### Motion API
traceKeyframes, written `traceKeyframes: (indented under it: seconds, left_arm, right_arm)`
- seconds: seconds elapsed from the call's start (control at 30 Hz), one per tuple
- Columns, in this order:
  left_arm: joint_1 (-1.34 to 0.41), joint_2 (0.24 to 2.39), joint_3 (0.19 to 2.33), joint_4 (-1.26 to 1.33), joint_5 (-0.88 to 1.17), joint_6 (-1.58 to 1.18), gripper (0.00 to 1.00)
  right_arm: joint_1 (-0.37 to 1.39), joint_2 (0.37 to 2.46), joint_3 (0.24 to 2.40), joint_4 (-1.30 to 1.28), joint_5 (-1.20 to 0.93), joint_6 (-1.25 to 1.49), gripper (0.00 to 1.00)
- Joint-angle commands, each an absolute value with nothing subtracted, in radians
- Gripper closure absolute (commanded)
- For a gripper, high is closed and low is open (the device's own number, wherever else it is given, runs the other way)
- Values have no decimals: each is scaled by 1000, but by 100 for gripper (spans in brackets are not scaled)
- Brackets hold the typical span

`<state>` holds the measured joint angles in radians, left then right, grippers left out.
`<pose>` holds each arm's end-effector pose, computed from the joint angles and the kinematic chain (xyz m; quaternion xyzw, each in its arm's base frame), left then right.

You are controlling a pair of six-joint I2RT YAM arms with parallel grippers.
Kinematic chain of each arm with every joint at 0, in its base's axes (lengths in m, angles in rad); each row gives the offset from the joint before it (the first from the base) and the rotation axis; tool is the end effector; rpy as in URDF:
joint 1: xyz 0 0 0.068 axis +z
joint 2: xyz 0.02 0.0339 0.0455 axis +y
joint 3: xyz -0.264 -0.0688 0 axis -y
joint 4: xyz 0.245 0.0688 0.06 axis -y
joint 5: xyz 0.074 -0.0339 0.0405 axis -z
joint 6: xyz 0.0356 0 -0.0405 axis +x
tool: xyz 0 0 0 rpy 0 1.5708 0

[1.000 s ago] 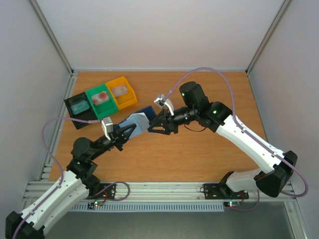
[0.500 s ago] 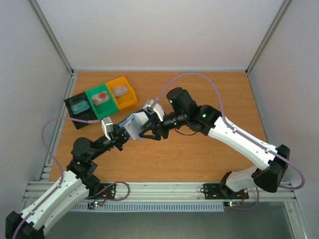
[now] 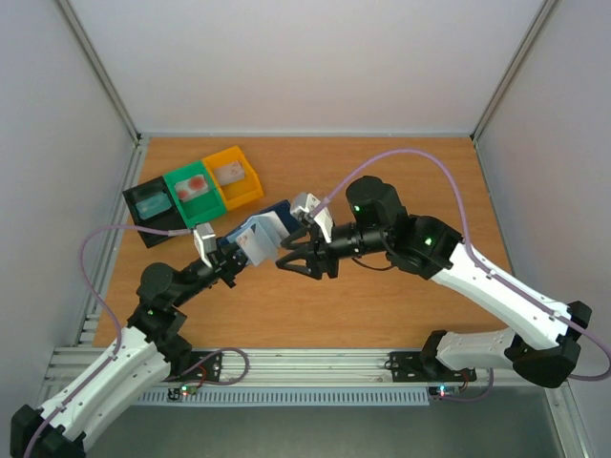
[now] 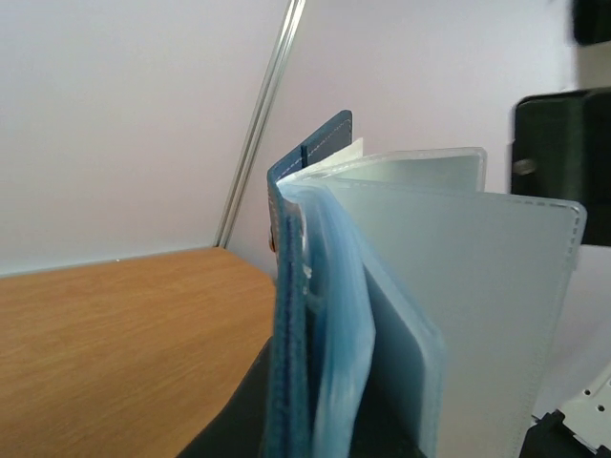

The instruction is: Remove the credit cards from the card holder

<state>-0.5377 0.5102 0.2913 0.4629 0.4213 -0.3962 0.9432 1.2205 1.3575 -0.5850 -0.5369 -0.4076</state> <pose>0.1172 -0.0868 0.2735 0.2069 0.5890 -0.4618 0.6300 0.1369 0.2197 0.4091 -0.6205 0.5487 0.3523 0.4356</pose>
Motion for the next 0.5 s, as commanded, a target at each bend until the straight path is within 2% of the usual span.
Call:
traceKeyframes:
  seconds: [0.0,0.1,0.3,0.47]
  left_arm:
    - [-532,504,284,509,398,-387,100]
    - [-532,506,284,505,391,-382,100]
    - [-532,497,284,493,392,-383,100]
    - [-532,489,282,487,389,-382,100]
  right_arm:
    - [984,1213,1440,-647,-748,-450,50]
    - [1035,1285,1490,-636,-745,-441,50]
    - [1060,1372,1497,-554,-503,-377,51]
    - [1066,1424,1528,-583,-430,-356,52]
